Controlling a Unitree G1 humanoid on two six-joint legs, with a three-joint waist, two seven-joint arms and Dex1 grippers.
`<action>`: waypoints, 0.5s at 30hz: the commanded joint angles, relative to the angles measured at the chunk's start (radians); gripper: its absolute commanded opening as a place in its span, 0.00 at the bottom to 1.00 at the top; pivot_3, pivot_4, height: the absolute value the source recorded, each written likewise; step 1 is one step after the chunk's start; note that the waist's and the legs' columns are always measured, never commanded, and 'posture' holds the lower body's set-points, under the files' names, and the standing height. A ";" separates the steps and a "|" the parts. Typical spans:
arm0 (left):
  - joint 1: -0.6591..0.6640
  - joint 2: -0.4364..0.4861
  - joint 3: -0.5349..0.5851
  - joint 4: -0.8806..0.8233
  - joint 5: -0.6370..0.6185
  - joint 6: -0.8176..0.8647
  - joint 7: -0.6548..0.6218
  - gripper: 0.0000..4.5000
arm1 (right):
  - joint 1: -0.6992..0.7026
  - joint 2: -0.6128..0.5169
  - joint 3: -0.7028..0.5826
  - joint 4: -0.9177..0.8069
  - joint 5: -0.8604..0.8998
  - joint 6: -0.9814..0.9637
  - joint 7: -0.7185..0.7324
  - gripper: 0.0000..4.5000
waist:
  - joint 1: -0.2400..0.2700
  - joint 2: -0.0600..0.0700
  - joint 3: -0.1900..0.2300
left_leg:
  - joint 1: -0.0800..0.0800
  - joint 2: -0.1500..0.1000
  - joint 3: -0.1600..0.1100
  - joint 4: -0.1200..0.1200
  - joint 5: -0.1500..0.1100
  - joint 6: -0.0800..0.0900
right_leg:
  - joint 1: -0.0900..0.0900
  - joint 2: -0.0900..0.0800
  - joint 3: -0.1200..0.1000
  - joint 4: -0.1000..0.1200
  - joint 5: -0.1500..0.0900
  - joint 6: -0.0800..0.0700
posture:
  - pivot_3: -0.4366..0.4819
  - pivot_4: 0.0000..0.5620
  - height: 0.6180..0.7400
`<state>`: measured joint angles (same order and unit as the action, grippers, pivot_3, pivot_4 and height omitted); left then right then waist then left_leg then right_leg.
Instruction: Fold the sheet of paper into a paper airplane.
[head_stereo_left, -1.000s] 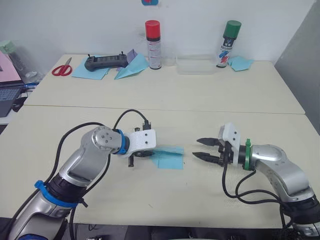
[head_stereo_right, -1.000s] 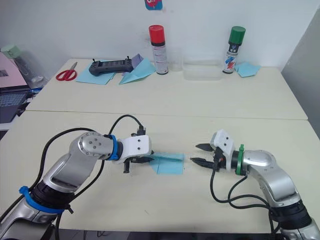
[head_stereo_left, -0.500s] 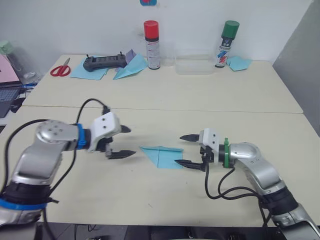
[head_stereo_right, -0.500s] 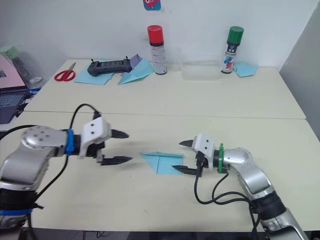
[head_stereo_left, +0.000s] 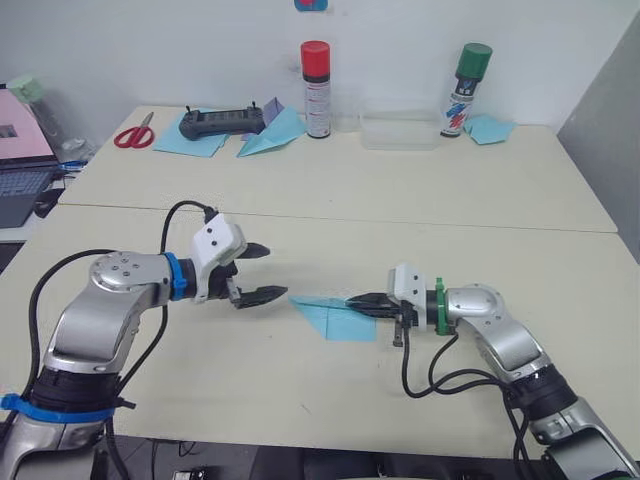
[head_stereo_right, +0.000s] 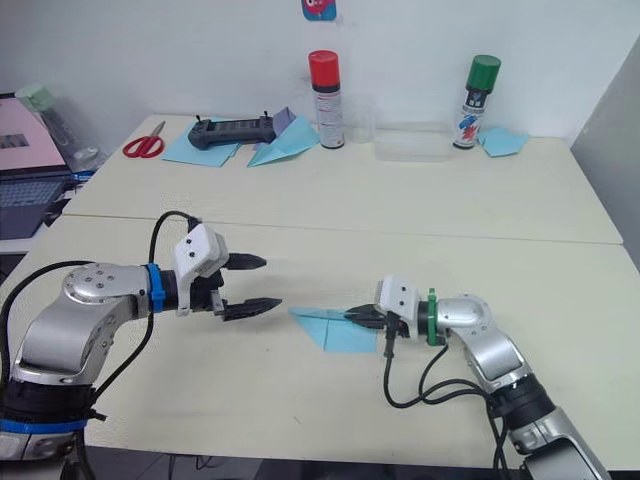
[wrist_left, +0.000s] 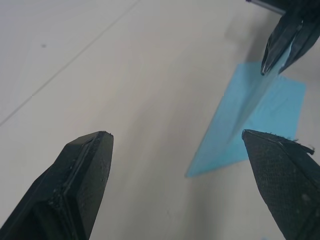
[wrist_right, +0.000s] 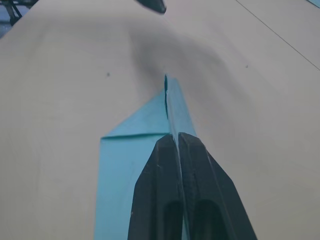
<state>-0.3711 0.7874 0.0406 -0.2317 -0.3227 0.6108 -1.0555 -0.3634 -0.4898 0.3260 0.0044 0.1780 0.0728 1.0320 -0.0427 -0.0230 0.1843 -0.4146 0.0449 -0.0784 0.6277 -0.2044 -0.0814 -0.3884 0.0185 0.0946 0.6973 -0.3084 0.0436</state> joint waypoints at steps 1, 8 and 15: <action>-0.027 -0.018 -0.031 -0.001 0.003 0.003 0.033 1.00 | 0.034 -0.053 -0.033 -0.060 0.004 -0.050 0.040 0.00 | 0.000 0.000 0.000 | 0.000 0.000 0.000 0.000 0.000 0.000 | 0.000 0.000 0.000 0.000 0.000 0.000 | 0.48 0.27 1.00; -0.043 -0.094 -0.122 -0.004 0.025 -0.032 0.072 1.00 | 0.091 -0.079 -0.039 -0.141 -0.003 -0.023 0.006 0.04 | -0.001 0.000 0.000 | 0.000 0.000 0.000 0.000 0.000 0.000 | 0.000 0.000 0.000 0.000 0.000 0.000 | 0.48 0.27 1.00; -0.083 -0.186 -0.177 0.059 0.031 -0.080 0.095 0.80 | 0.118 -0.107 -0.067 -0.206 0.012 -0.025 0.016 0.52 | 0.000 0.000 0.000 | 0.000 -0.001 0.000 0.001 0.000 0.000 | 0.001 0.000 0.000 0.000 0.000 0.000 | 0.48 0.27 1.00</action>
<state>-0.4346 0.6086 -0.1387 -0.1738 -0.2880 0.5569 -0.9648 -0.2497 -0.5841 0.2920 -0.1581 0.1786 0.0715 1.0431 -0.0432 -0.0231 0.1843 -0.4145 0.0442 -0.0783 0.6285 -0.2044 -0.0815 -0.3878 0.0184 0.0952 0.6974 -0.3081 0.0440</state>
